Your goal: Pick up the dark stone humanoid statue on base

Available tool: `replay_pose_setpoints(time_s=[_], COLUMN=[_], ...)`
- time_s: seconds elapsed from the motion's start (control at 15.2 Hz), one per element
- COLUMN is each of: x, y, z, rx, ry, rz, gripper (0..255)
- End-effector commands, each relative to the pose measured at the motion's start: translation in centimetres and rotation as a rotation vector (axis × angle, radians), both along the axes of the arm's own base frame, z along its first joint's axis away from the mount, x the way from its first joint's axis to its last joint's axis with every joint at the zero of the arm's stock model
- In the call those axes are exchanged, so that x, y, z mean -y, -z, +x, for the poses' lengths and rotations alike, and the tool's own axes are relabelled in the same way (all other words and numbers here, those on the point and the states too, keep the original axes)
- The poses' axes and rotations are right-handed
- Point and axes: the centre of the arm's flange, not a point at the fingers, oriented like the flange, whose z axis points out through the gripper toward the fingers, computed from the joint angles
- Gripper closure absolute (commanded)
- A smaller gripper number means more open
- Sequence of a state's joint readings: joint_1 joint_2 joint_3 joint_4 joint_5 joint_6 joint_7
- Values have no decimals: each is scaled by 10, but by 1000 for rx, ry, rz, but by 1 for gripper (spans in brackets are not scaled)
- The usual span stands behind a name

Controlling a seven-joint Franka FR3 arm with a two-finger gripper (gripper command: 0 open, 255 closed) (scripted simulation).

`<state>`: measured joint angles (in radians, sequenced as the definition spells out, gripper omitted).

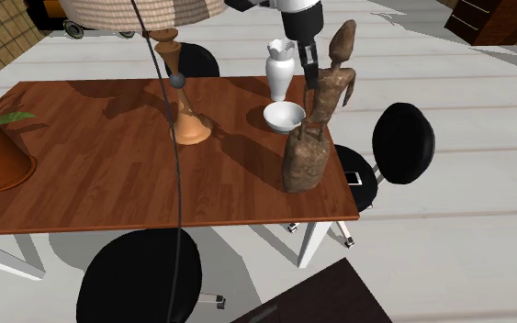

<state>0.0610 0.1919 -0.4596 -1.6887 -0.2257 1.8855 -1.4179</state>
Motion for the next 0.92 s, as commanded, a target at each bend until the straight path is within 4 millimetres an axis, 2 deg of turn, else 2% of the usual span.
replay_pose_setpoints(time_s=[0.0,0.73,0.86], x=[0,0,0], y=[-12,-71,-71], z=[-1,-1,-1], rx=[4,4,4], ry=[-1,-1,-1], rz=[-1,-1,-1], gripper=[255,255,255])
